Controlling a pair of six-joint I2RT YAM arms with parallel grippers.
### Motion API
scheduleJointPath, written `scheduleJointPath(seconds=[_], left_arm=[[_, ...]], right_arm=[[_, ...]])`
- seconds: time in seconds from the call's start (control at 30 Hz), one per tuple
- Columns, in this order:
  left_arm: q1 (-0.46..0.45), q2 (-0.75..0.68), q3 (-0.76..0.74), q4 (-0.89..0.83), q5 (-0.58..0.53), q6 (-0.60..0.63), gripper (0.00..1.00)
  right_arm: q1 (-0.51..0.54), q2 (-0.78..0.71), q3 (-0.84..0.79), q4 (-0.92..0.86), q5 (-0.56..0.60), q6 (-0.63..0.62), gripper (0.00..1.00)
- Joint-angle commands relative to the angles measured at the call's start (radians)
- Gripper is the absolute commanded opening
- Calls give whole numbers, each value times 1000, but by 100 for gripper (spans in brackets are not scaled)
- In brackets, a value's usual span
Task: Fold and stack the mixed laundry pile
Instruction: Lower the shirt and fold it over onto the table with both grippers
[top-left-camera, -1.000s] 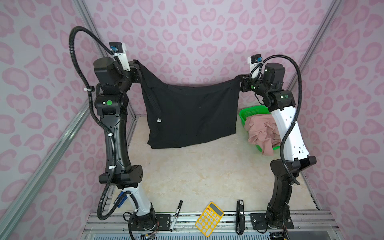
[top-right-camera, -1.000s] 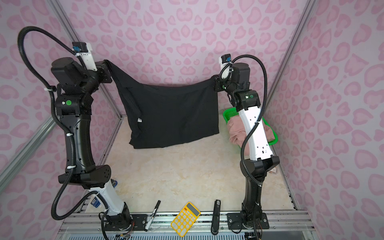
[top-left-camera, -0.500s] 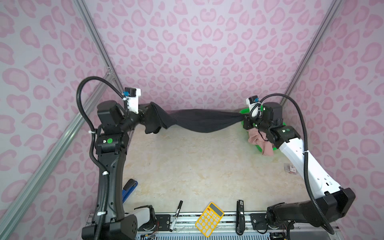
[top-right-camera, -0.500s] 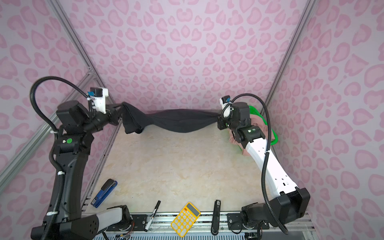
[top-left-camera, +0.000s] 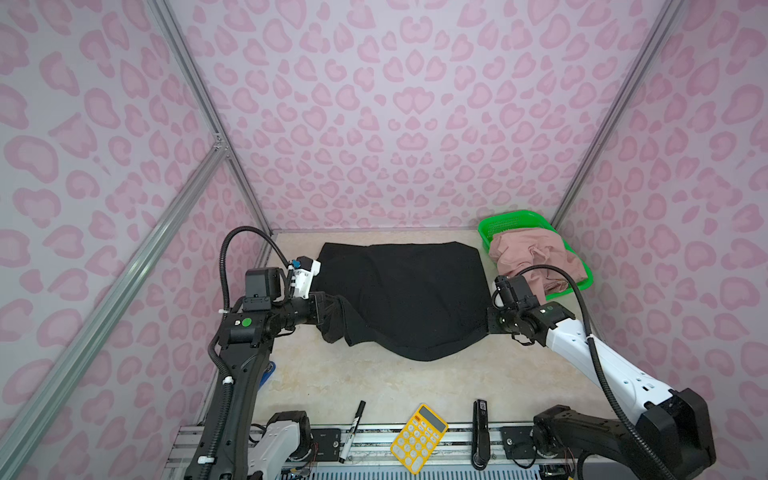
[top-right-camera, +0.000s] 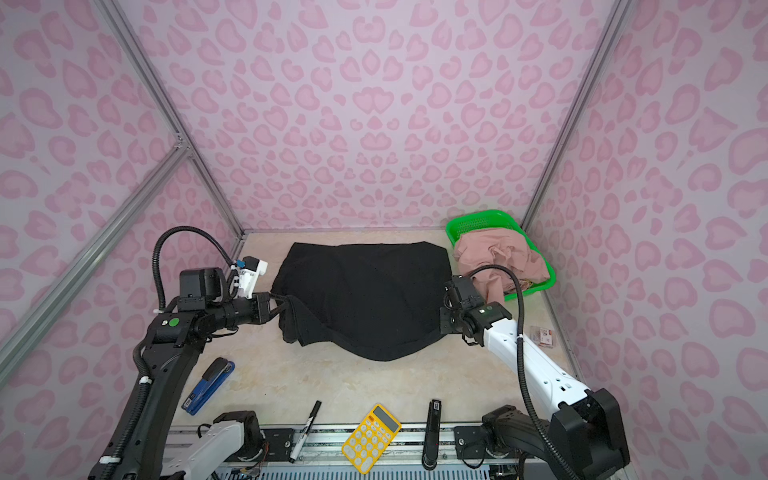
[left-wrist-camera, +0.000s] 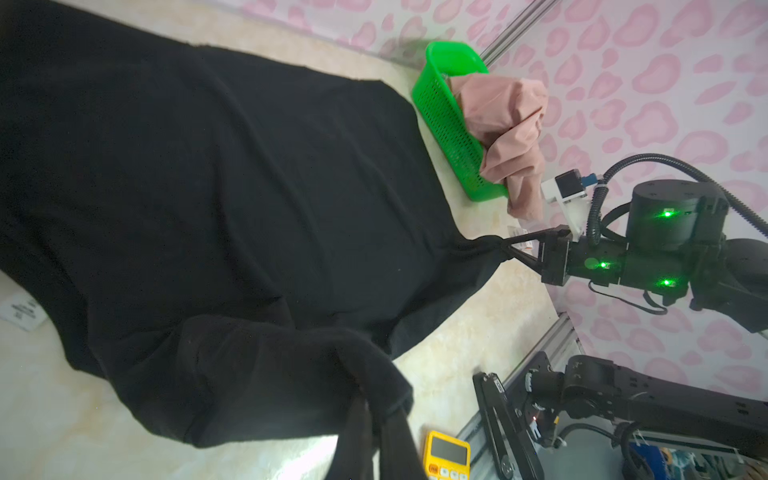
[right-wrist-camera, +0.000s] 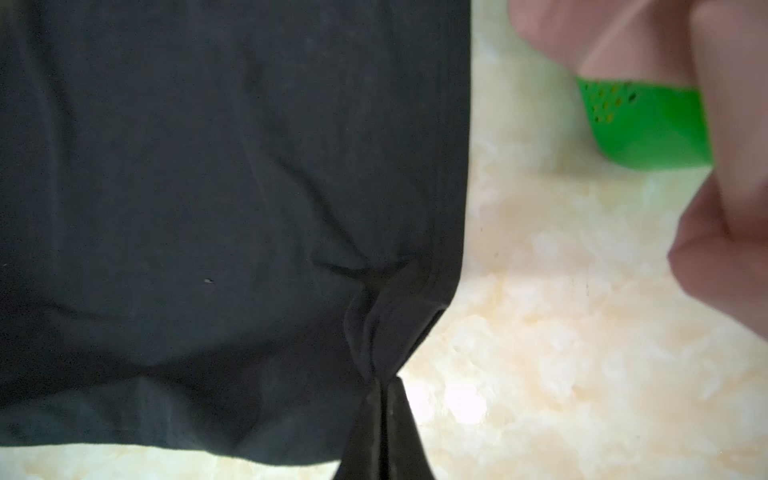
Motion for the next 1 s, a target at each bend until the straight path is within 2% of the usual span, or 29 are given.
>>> scheduleJointPath(seconds=[0.0,0.13,0.3,0.5,0.77,0.97], left_arm=[[-5,8,-6,-129,-30,-34,3],[-9,-25,-15,-176,-87,-53,3],[-10,16,6,-56,-188,-71,3],[-8,279,137,76,-255,-38,3],[-8,699,385,93,-175,29,3],[-21,859,509,130,-156,29,3]], right_arm=[[-6,36,6,-51,32,78,0],[-8,76,18,-76,57,77,0],[-56,114,67,-52,74,64,0],[-134,200,147,-2,25,10,0],[-142,419,268,29,32,-26,0],[-155,522,348,33,79,-42,0]])
